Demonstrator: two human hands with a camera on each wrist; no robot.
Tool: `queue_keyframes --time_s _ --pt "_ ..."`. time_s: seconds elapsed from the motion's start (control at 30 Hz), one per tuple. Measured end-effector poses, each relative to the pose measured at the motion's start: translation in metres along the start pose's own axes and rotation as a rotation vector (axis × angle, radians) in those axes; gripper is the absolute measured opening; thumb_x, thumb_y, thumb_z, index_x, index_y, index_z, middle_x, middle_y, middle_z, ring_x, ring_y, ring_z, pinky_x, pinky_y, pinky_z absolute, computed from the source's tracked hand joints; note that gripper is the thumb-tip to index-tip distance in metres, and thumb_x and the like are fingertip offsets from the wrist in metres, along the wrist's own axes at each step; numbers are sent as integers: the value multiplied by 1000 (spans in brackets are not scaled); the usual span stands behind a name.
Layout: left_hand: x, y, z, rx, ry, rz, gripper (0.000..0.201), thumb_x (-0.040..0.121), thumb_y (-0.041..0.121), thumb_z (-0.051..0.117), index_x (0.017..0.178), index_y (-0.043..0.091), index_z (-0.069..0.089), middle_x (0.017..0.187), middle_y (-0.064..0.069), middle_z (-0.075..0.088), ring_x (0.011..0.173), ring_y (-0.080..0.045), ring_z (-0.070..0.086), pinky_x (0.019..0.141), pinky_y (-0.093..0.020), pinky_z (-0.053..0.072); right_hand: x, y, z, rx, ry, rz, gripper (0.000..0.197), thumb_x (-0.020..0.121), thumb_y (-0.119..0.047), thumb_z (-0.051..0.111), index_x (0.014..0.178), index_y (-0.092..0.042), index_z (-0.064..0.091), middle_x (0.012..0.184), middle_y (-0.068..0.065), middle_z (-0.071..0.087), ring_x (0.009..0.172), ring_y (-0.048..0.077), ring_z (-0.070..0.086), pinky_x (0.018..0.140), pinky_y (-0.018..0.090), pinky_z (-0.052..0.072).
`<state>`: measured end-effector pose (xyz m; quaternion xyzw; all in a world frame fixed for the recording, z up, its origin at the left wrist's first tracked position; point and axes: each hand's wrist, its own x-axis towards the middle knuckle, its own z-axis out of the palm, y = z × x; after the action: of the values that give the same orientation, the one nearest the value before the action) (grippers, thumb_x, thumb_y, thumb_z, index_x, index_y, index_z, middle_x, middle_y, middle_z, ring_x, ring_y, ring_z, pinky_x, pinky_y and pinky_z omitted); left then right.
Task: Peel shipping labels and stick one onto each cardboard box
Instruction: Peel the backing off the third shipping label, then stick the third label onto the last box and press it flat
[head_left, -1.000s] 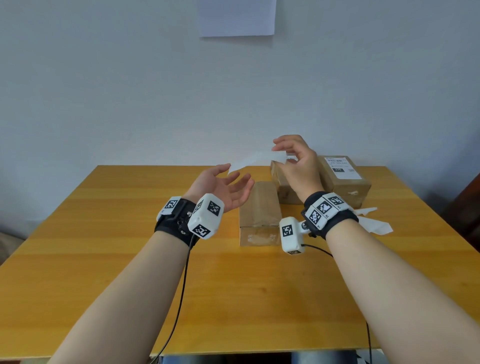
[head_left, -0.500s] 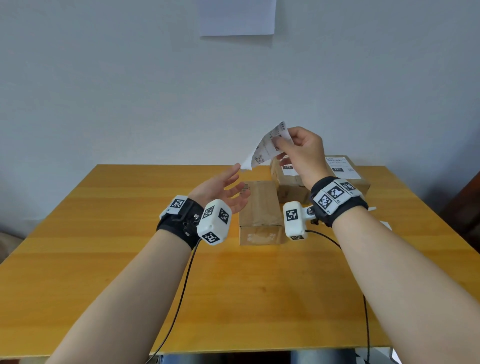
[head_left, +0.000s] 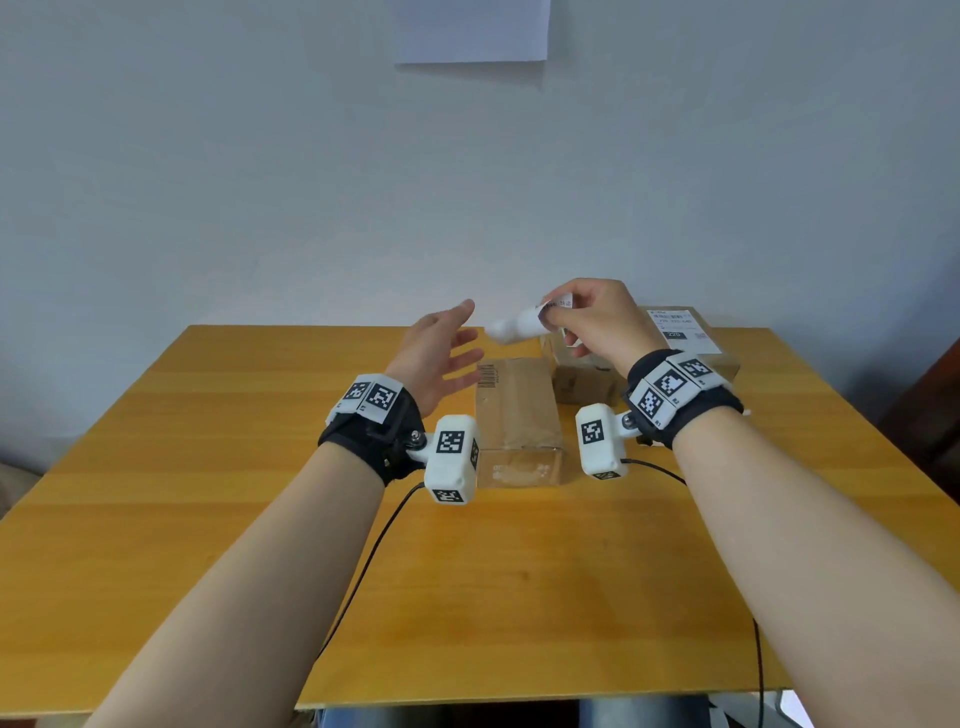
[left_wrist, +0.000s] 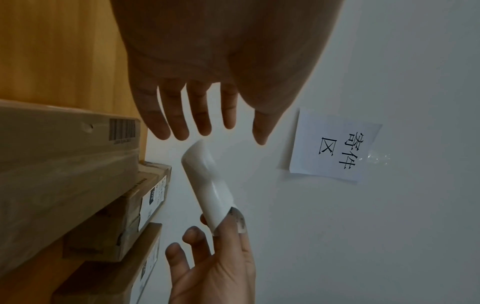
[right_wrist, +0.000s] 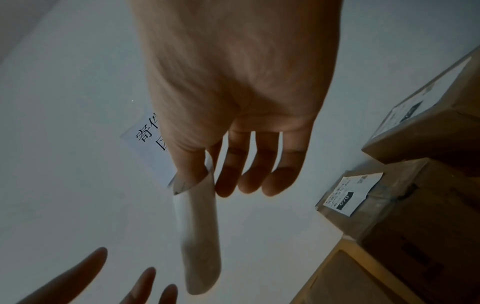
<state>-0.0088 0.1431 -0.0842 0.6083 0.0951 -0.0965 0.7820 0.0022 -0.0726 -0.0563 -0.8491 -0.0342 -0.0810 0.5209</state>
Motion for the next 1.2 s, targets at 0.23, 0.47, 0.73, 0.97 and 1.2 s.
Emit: queue_keyframes --time_s 0.23,0.47,0.73,0.97,1.2 --pt "4 -1 3 39 1 -9 36 100 41 71 128 19 67 127 -2 70 113 -25 68 92 -40 61 2 4 5 32 -40 15 13 93 -16 75 106 -18 78 83 4 68 69 22 70 72 46 64" --pt "10 -10 -5 13 5 129 22 101 19 71 122 24 71 124 -3 74 102 -17 71 83 -33 56 2 14 7 -8 -66 63 7 99 -27 71 106 -25 72 89 2 77 63 13 71 58 25 60" --pt "7 -14 -14 104 -174 91 34 97 5 61 124 22 75 120 -2 74 105 -21 68 88 -35 52 18 33 13 77 -44 225 20 97 -35 74 111 -21 71 100 9 78 62 16 68 61 34 60" --pt "6 -40 -24 331 -175 72 20 98 13 68 103 26 83 112 3 77 103 -16 67 81 -31 49 33 49 21 62 -145 401 36 92 -40 79 113 -12 71 100 9 81 58 15 63 50 26 45" --pt "10 -68 -32 383 -144 213 15 92 19 81 83 31 85 131 17 66 123 -16 63 89 -35 52 44 56 25 -26 -255 490 42 85 -47 83 110 -15 72 99 2 78 72 15 60 61 30 47"
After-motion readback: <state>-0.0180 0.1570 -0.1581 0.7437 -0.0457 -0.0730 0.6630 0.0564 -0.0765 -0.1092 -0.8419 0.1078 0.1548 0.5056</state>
